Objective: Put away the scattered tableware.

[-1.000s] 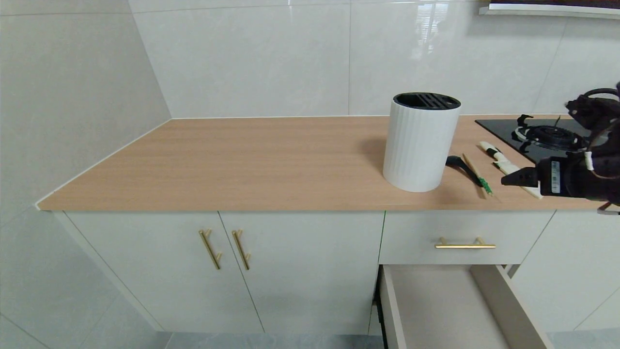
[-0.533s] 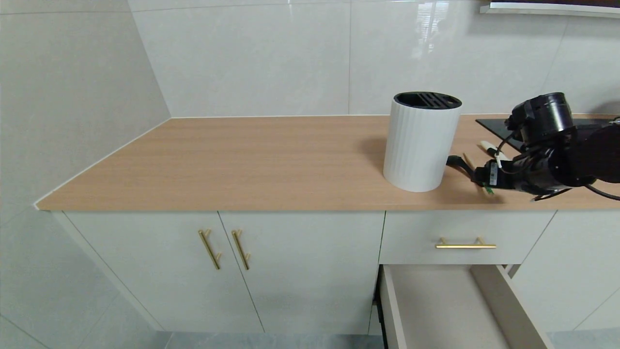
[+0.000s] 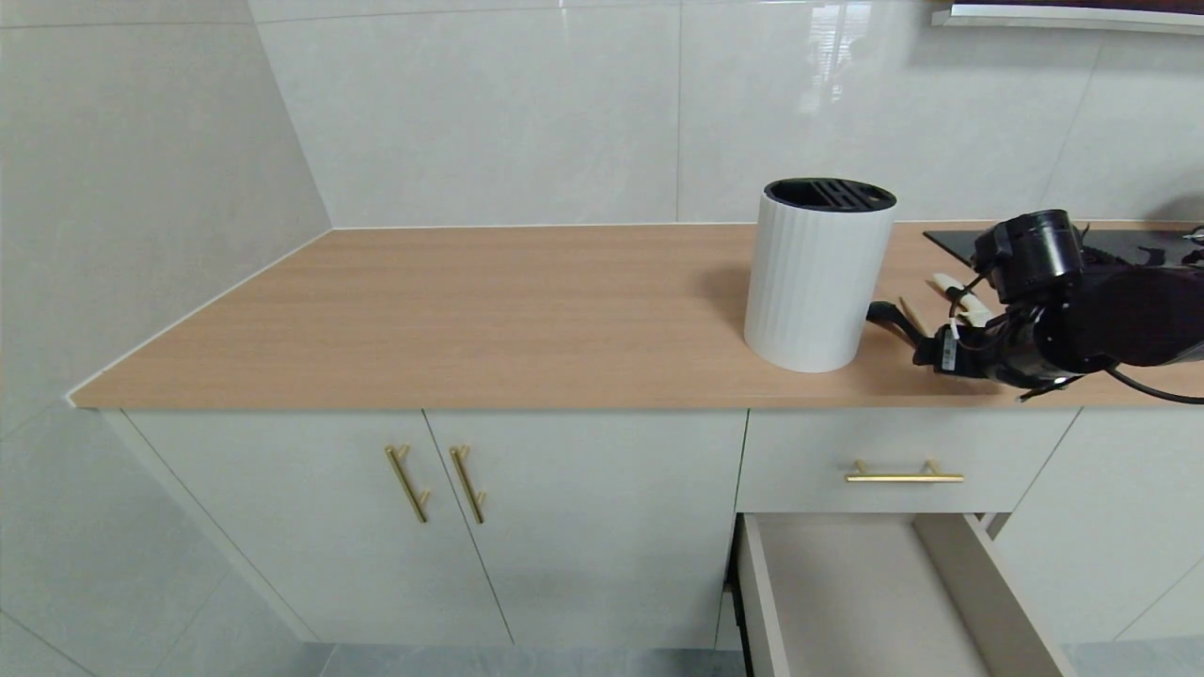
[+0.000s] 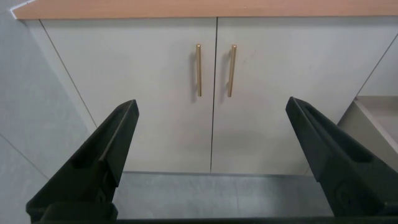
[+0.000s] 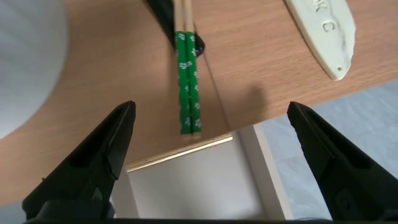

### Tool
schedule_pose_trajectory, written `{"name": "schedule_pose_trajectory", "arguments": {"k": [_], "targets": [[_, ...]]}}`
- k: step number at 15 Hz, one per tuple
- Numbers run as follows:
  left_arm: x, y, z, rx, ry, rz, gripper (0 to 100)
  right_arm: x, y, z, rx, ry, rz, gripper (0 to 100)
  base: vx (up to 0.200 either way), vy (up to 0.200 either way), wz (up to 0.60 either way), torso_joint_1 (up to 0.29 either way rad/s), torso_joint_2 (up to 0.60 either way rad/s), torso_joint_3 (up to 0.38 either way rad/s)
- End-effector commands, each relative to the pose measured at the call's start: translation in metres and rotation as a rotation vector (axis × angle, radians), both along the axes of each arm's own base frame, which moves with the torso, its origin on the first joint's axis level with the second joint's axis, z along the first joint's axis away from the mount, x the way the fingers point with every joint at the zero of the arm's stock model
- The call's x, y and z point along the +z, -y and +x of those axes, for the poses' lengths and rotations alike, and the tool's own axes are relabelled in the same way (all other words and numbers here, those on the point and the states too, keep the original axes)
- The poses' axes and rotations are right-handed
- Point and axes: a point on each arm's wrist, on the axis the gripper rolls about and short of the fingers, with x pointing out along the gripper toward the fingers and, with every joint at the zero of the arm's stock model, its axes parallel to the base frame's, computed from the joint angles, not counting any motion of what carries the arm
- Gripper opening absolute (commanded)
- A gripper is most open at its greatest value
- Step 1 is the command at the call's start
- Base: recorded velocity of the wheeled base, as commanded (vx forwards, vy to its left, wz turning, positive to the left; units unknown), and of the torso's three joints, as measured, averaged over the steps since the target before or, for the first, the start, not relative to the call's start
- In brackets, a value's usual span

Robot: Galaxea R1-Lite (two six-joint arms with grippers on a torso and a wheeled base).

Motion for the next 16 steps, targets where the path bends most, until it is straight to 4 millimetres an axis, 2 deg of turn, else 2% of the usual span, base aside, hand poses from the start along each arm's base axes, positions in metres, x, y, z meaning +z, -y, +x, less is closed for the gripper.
{"name": "schedule_pose_trajectory", "arguments": {"k": [1, 14, 15, 16], "targets": [[0.0, 0.0, 0.0, 0.001, -0.001, 0.0, 100, -0.004, 0.0, 0.004, -0.001, 0.001, 0.0, 100, 0.0, 0.0, 0.0, 0.0, 0.0, 0.0], [0.0, 0.0, 0.0, 0.0, -0.001, 0.0, 100, -0.013, -0.004, 0.013, -0.009, 0.029, 0.027, 100, 0.0, 0.0, 0.0, 0.0, 0.0, 0.0], [0.0, 0.0, 0.0, 0.001, -0.001, 0.0, 100, -0.015, -0.005, 0.014, -0.008, 0.023, 0.026, 0, 0.0, 0.0, 0.0, 0.0, 0.0, 0.0], [0.0, 0.0, 0.0, 0.0, -0.001, 0.0, 100, -0.016, -0.005, 0.014, -0.007, 0.019, 0.024, 0, 0.0, 0.0, 0.0, 0.0, 0.0, 0.0]]}}
